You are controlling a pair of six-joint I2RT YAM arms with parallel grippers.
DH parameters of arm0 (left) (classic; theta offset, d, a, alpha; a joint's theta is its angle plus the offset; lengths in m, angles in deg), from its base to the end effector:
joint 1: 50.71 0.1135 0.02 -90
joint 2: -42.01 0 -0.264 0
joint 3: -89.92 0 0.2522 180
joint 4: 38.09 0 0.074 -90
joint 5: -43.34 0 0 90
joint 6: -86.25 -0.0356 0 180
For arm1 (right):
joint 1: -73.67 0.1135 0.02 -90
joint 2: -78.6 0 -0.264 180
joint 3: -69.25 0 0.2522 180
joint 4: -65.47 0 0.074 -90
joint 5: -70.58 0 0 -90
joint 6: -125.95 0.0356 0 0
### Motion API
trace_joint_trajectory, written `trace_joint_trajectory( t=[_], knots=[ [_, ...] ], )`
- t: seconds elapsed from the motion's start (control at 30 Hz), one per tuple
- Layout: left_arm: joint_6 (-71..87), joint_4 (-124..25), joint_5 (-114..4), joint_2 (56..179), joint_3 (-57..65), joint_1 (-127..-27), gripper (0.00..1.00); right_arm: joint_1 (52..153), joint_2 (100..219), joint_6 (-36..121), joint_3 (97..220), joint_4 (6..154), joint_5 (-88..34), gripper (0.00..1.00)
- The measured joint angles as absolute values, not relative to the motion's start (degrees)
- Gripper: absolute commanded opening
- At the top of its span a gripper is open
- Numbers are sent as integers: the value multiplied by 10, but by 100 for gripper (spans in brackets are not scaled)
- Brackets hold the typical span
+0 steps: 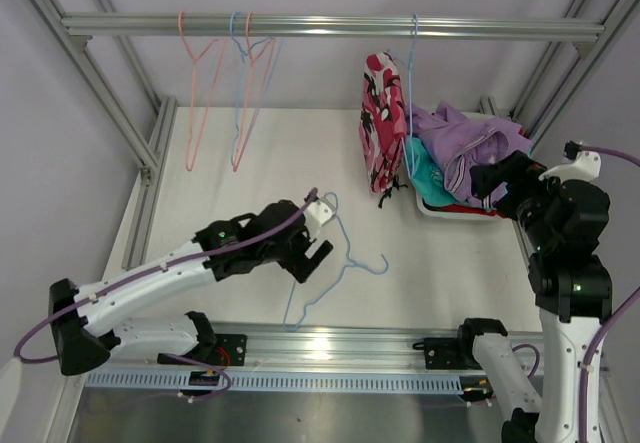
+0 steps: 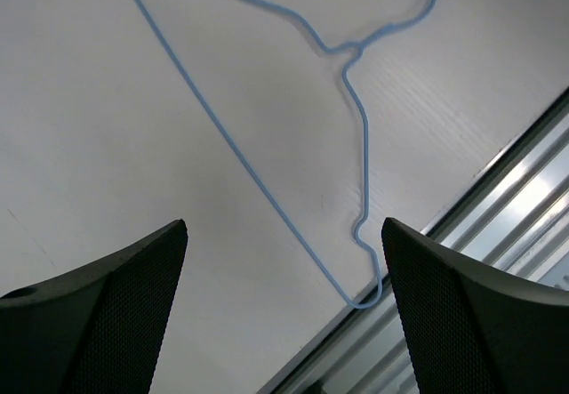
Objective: Remove the trousers from the hanger
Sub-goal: Pick up the hanger at the center of the board.
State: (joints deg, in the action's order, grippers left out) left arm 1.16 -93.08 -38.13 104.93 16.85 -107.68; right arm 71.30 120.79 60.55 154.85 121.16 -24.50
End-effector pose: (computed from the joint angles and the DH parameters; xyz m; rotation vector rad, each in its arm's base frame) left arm 0.1273 -0.1862 0.3160 0.9738 2.1614 -0.3550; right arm 0.1146 -0.0016 0.4408 0.3566 1.7626 0.3574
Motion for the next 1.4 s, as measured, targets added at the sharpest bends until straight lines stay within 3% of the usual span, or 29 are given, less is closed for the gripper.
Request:
trace_joint_trajectory(
  t=[0.33, 0.63, 1.13, 1.27, 1.4],
  knots=[
    [12, -935, -312, 1205, 187, -1159, 96, 713, 1086, 605, 1452, 1246, -259, 100],
    [12, -892, -314, 1215, 230, -1177, 97, 713, 995, 592, 1416, 1263, -253, 99],
    [-4, -841, -356, 1319, 231, -1215, 98, 713, 956, 595, 1351, 1274, -264, 99],
    [-4, -839, -364, 1336, 231, -1215, 95, 713, 951, 595, 1351, 1274, -265, 100],
    [-4, -840, -373, 1354, 226, -1215, 84, 713, 944, 595, 1351, 1274, -266, 99]
  ],
)
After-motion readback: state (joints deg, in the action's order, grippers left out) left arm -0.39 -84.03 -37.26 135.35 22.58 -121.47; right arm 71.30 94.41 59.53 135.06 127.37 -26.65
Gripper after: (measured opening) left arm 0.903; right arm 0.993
